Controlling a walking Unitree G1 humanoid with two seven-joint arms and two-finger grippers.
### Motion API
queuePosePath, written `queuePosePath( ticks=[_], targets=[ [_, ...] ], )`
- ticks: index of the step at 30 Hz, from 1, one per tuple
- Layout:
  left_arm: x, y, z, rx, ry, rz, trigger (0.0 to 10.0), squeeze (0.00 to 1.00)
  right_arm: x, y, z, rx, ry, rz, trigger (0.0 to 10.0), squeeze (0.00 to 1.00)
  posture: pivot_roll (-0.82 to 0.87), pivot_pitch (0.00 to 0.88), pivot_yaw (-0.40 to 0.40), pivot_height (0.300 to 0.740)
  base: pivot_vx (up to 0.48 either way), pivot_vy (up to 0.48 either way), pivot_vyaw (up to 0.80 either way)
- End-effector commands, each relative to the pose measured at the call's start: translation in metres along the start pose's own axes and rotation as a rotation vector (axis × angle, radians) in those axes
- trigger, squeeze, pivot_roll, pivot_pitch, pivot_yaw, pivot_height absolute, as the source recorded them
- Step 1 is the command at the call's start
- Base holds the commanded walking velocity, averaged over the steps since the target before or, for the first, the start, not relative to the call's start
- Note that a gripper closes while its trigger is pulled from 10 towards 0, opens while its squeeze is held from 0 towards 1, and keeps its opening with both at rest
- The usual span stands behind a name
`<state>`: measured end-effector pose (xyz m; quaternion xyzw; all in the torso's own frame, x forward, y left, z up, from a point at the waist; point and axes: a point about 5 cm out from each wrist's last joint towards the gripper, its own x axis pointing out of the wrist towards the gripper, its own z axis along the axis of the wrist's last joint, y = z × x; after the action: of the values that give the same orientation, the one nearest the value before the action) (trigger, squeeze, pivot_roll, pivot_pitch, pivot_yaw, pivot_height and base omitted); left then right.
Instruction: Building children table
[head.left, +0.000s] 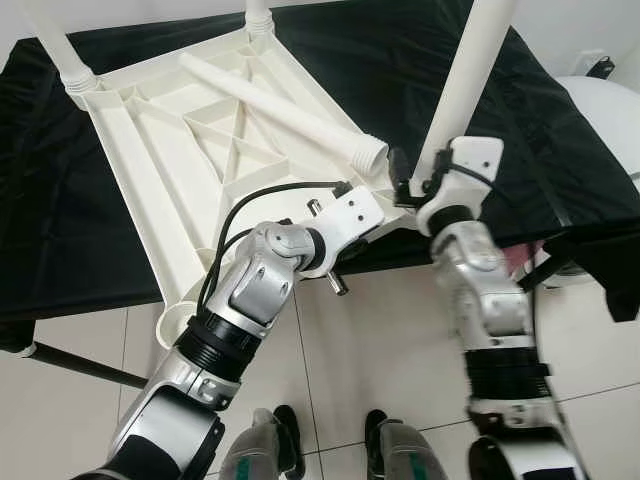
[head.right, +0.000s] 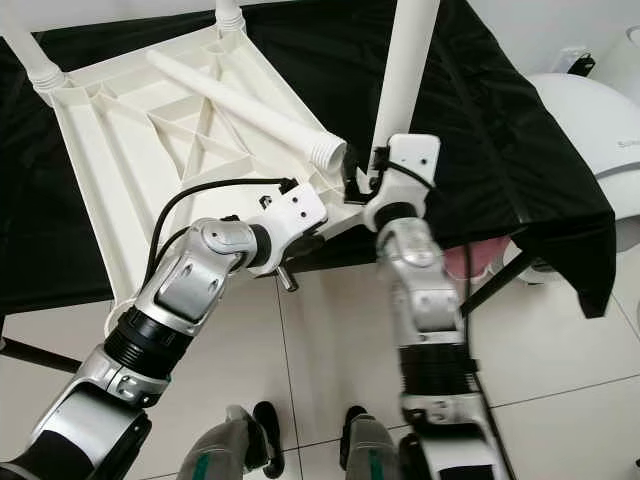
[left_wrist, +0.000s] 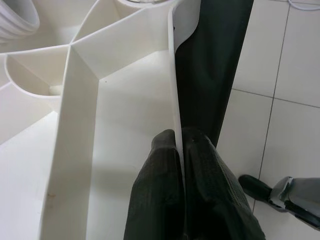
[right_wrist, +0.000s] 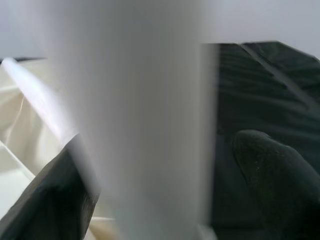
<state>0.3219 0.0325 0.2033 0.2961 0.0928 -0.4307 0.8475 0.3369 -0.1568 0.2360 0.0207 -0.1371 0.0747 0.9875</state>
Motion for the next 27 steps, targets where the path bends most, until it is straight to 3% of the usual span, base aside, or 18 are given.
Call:
queuePosePath(
  ticks=[1, 3, 6, 10, 18, 27],
  targets=[
    [0.000, 0.005, 0.003, 0.032, 0.003, 0.098, 10.0, 0.00, 0.000, -0.005, -0.002, 0.008, 0.013, 0.011, 10.0, 0.00, -0.15, 0.197, 0.040, 0.740, 0.000, 0.000, 0.00],
    [0.000, 0.005, 0.004, 0.033, 0.001, 0.096, 10.0, 0.00, 0.002, -0.018, 0.002, -0.022, 0.014, 0.049, 10.0, 0.00, -0.16, 0.194, 0.040, 0.740, 0.000, 0.000, 0.00],
    [0.000, 0.005, 0.004, 0.033, 0.001, 0.096, 10.0, 0.00, 0.002, -0.022, 0.004, -0.024, 0.014, 0.067, 10.0, 0.00, -0.16, 0.194, 0.040, 0.740, 0.000, 0.000, 0.00],
    [0.002, 0.003, 0.006, 0.034, -0.006, 0.092, 10.0, 0.00, 0.007, -0.032, 0.007, -0.079, 0.044, 0.219, 10.0, 0.00, -0.16, 0.188, 0.037, 0.740, 0.000, 0.000, 0.00],
    [0.002, 0.004, 0.006, 0.033, -0.007, 0.096, 10.0, 0.00, 0.008, -0.024, 0.005, -0.051, 0.070, 0.495, 10.0, 0.00, -0.15, 0.177, 0.036, 0.740, 0.000, 0.000, 0.00],
    [0.002, 0.005, 0.007, 0.034, -0.008, 0.098, 10.0, 0.00, 0.011, -0.029, 0.004, -0.084, 0.097, 0.616, 10.0, 0.00, -0.15, 0.180, 0.039, 0.740, 0.000, 0.000, 0.00]
  ],
)
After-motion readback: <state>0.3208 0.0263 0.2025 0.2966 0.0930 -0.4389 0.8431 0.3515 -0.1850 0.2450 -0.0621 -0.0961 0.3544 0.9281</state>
